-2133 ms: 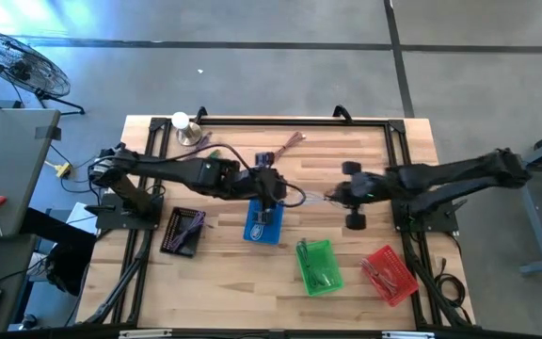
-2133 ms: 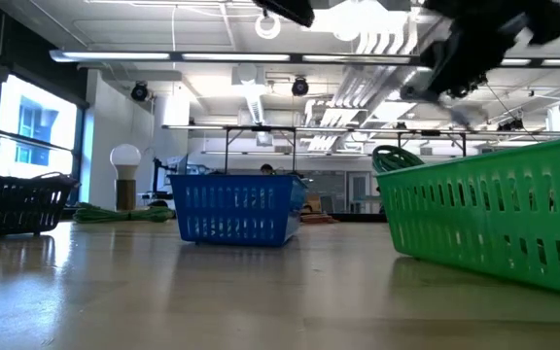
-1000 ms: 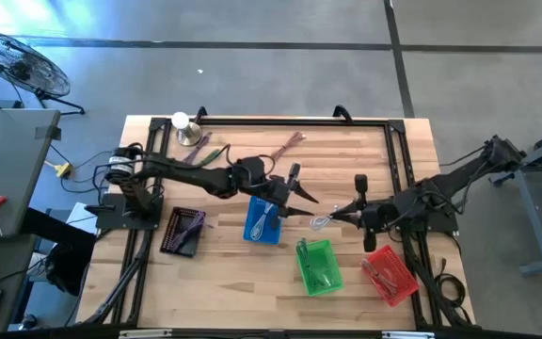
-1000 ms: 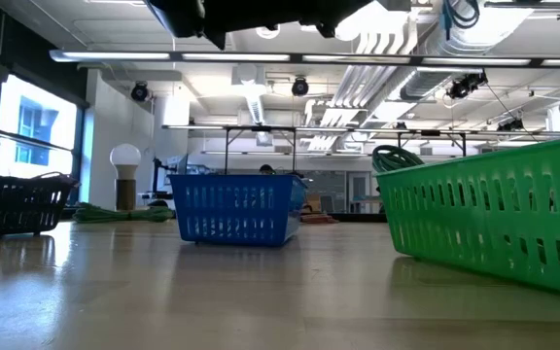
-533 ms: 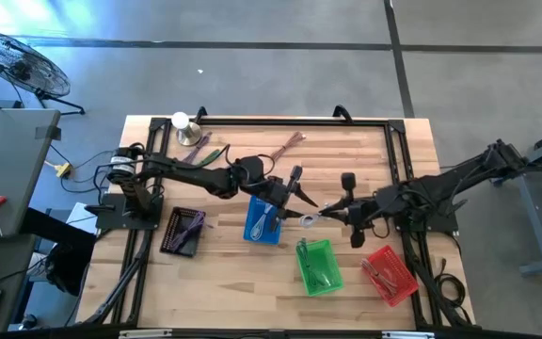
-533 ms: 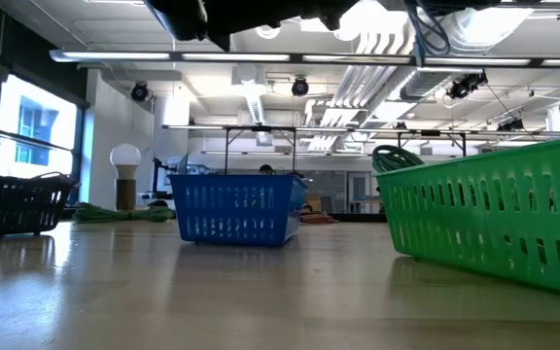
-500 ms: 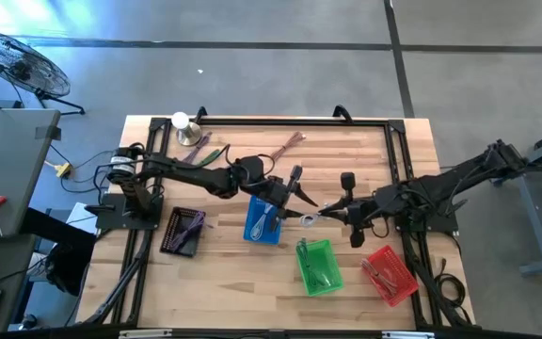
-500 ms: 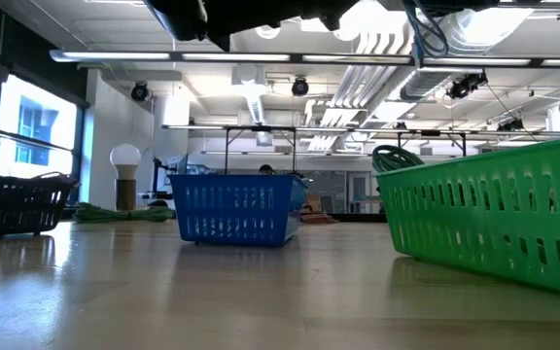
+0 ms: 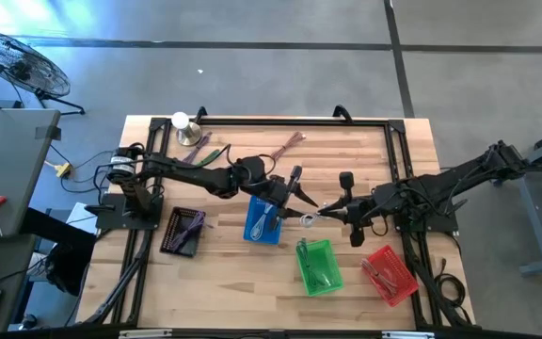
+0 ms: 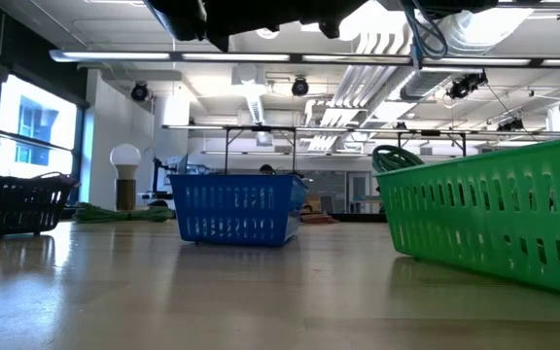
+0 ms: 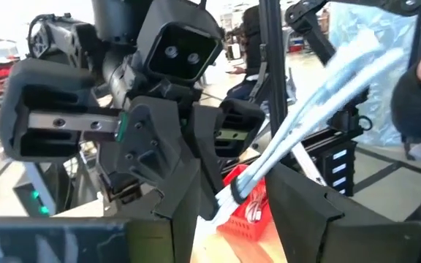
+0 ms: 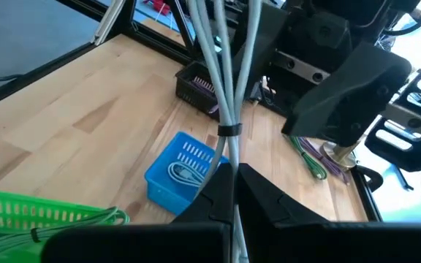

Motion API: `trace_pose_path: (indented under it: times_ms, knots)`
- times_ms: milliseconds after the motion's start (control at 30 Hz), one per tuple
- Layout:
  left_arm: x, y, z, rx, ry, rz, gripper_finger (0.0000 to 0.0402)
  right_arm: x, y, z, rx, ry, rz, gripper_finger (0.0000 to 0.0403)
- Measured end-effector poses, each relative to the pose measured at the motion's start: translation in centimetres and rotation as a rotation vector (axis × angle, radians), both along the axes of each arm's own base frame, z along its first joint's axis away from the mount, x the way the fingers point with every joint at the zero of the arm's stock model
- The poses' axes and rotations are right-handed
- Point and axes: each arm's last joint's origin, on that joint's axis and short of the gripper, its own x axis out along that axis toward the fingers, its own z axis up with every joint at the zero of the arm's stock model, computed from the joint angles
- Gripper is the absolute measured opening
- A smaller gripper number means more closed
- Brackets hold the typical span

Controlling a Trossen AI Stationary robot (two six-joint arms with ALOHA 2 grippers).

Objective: Pick & Place USB Port
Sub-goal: Put the light blue USB cable into the blue bin

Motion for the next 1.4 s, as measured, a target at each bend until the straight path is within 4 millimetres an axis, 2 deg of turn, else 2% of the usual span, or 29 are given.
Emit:
trace_pose_path:
  times_ms: [100,200,267,467,600,800,967,1033,1200,1400]
  knots:
    - [0.0,0.1,0.0,-0.003,0.0,0.034,0.0112,0.0,0.0,0.0,0.0,0.0,0.0,0.0]
    - [0.0,0.1,0.0,0.005,0.004,0.045,0.0036,0.0,0.0,0.0,0.0,0.0,-0.002,0.0]
    - [0.0,0.1,0.0,0.008,0.002,0.046,0.0013,0.0,0.0,0.0,0.003,0.0,-0.003,0.0]
    - [0.1,0.1,0.0,0.013,-0.002,0.054,0.0005,0.0,0.0,0.0,0.025,0.001,-0.012,0.0001]
    - [0.1,0.1,0.0,0.012,-0.001,0.062,0.0003,0.0,0.0,0.0,0.071,0.003,-0.032,0.0018]
    - [0.1,0.2,-0.2,0.012,0.014,0.069,0.0002,-0.3,0.5,-0.1,0.07,0.007,-0.075,0.0077]
    - [-0.1,0.3,-0.2,0.01,0.063,0.128,0.0001,-0.7,1.0,0.1,0.018,-0.026,-0.192,0.0139]
    - [-0.6,0.6,0.4,0.011,0.1,0.217,0.0001,-1.0,1.1,0.2,-0.007,-0.041,-0.262,0.0159]
    - [-3.3,0.4,2.6,0.023,0.244,0.532,0.0001,-2.0,1.3,0.2,-0.053,-0.039,-0.36,0.0194]
    - [-7.2,-2.0,3.9,-0.067,0.424,0.788,0.0,-2.8,1.0,0.3,-0.046,-0.04,-0.42,0.02]
